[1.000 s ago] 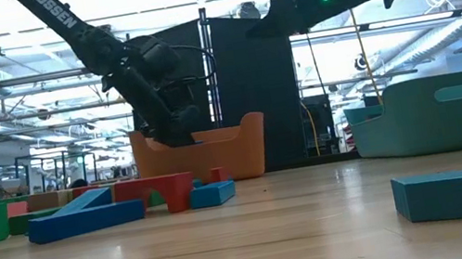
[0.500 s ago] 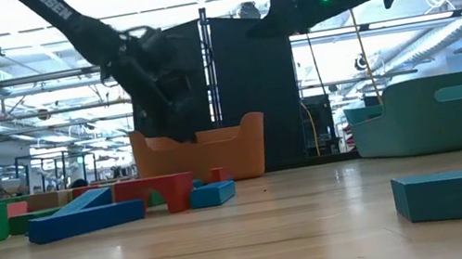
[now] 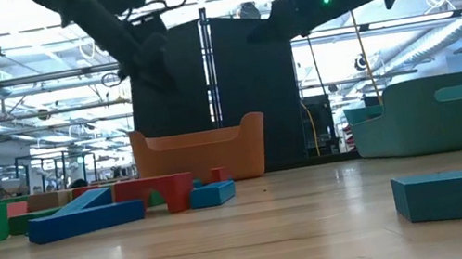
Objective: Sort blocks by size
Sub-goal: Put the brown arch block into the orange bin
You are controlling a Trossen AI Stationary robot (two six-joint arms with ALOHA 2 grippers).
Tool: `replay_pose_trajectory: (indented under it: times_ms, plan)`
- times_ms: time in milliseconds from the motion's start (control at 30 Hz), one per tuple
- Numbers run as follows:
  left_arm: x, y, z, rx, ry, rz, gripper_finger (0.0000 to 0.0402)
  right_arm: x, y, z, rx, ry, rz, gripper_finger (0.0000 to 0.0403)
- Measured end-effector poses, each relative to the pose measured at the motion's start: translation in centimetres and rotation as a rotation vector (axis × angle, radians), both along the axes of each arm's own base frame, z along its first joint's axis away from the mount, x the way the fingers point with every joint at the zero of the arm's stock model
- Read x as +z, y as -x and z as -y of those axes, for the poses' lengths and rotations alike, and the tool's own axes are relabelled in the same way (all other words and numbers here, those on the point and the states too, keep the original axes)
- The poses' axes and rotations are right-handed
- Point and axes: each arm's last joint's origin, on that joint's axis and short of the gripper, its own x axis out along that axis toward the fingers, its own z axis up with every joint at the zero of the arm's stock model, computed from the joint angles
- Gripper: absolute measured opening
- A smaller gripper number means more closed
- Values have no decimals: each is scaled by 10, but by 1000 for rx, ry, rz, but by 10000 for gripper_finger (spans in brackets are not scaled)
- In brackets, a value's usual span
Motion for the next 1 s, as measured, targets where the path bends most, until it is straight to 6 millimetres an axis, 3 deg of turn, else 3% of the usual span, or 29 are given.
replay_pose_trajectory:
  times_ms: [167,567,1000]
  plan:
    - [-11,4,24,-32,53,-32,228,-2,0,0,0,-9,-14,157]
    - [-60,12,72,-100,123,-151,228,-3,0,-4,9,-27,-14,157]
    - [-71,7,107,-196,96,-174,228,-2,0,-4,7,-33,-9,157]
